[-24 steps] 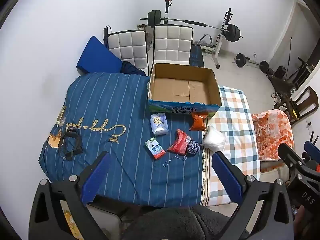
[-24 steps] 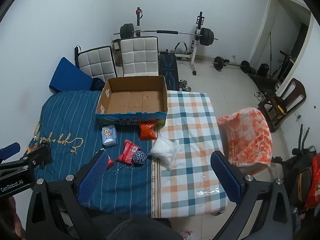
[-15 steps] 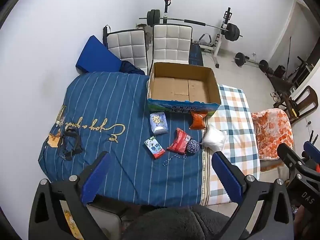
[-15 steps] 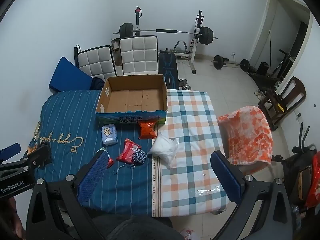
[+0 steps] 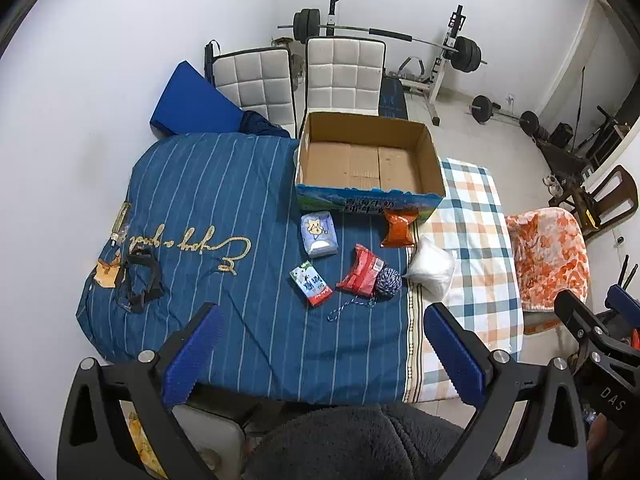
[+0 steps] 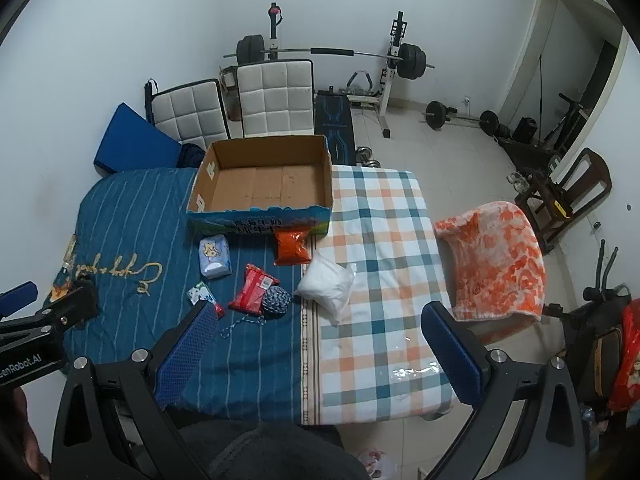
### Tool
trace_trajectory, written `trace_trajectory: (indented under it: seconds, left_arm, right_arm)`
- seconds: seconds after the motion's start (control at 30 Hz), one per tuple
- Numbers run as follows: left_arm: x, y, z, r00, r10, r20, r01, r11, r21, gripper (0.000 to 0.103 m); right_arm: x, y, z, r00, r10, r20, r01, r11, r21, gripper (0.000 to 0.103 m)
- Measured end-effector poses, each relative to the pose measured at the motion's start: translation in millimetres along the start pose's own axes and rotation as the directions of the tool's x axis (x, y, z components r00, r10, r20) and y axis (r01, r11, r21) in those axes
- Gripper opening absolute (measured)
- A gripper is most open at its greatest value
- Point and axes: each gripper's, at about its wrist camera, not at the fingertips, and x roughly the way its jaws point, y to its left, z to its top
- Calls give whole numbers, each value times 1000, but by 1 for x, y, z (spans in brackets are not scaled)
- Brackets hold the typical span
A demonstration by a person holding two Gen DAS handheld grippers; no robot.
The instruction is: Organize soft objects
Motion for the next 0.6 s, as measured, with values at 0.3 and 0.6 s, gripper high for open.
trace_trajectory:
  seconds: [0.3,0.6]
  left_arm:
    - [6,1,-1,1000,1,-27,-1,1000,-3,103]
    - [6,-1,-2,1000,2,-27,-2,1000,-3,103]
  right_arm:
    - [6,-2,0,1000,-2,-22,3,1000,5,103]
    - [6,-2,-2,1000,-3,-16,4,1000,6,103]
